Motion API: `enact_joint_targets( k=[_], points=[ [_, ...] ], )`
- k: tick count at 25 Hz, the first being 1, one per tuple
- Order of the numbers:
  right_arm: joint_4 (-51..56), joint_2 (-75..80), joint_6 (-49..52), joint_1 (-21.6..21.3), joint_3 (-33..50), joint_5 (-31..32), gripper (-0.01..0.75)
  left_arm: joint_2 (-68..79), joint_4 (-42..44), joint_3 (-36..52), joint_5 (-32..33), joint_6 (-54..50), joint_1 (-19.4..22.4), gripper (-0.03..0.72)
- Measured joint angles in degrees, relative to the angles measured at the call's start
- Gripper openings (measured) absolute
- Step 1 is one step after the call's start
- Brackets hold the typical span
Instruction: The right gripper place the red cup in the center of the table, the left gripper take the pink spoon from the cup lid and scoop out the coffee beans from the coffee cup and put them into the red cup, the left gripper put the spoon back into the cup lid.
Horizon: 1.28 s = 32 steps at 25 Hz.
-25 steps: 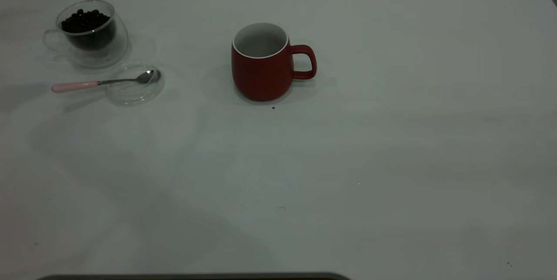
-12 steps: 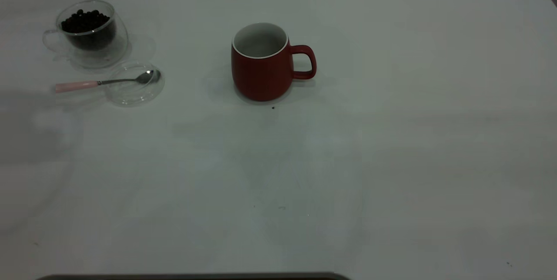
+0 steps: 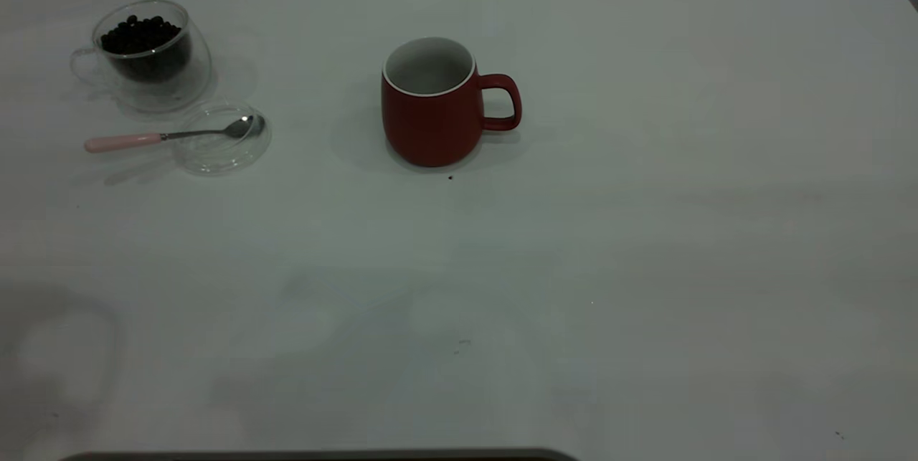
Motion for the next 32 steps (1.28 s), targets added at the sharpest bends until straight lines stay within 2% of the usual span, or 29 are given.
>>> enact_joint_targets(
  k=[7, 13, 18, 23, 32],
  points=[
    [0.0, 0.0, 0.06, 0.0, 0.0, 0.0, 0.374, -21.17, 0.34, 12.25, -7.72, -2.89, -0.12, 0.424],
    [0.0, 0.0, 0.06, 0.0, 0.0, 0.0, 0.374, -38.4, 0.57, 16.23, -8.05, -2.89, -3.37, 0.418],
    [0.0, 0.0, 0.06, 0.0, 0.0, 0.0, 0.374, -42.46, 0.92, 16.31, -6.62, -2.94, -5.79, 0.389],
    [0.0, 0.0, 0.06, 0.0, 0.0, 0.0, 0.374, -44.38, 4.62, 16.26, 1.43, -4.51, -6.88, 0.345],
    [0.0, 0.0, 0.06, 0.0, 0.0, 0.0, 0.374, -55.37, 6.89, 16.81, 0.88, -8.1, -6.88, 0.284]
  ],
)
